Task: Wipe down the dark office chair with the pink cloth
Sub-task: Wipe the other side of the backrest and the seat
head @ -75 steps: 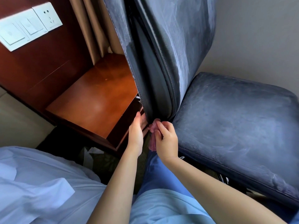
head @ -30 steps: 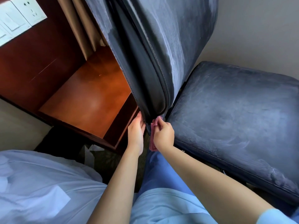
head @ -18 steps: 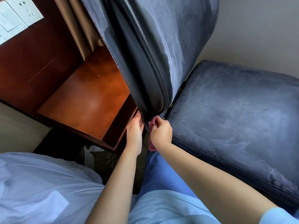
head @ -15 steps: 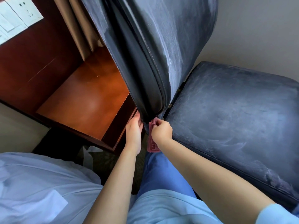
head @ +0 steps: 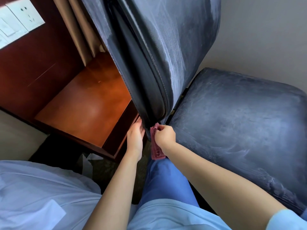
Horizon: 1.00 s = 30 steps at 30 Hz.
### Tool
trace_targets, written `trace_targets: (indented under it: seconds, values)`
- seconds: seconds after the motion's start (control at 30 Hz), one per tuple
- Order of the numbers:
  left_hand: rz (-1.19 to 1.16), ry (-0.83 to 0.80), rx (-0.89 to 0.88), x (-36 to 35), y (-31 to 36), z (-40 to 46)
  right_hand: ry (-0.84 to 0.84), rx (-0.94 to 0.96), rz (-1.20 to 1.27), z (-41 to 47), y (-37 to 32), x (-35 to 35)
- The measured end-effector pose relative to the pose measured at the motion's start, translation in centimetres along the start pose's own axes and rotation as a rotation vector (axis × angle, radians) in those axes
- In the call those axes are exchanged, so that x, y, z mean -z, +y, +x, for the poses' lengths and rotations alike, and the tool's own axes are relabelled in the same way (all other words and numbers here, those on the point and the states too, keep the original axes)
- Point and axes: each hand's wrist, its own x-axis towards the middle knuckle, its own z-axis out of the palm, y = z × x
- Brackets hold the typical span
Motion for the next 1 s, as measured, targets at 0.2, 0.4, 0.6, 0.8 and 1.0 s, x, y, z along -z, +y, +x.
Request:
trace_targets:
  seconds: [0.2,0.4,0.6,0.8,1.0]
  values:
    - [-0.016,0.006,0.004,-0.1,-0.1,-0.2,0.024,-0.017,0.023,-0.3,0.2,-0.9]
    - [-0.009,0.013,0.021,-0.2,0.1,-0.4,-0.035,-0.196,-0.030,1.1,1.2,-1.4]
    - [-0.016,0.004,0.016,0.1,-0.1,-0.2,0.048,-0.022,0.147,-0.9,2.2,-2.8]
    - [-0.012,0.023,0.029,0.0,0.5,-0.4,0.072,-0.288,0.280,0.5,2.2,-3.7]
    - [0.008,0.019,0.031,-0.1,0.4,-0.6,0.009,-0.324,0.323,0.4,2.2,-3.7]
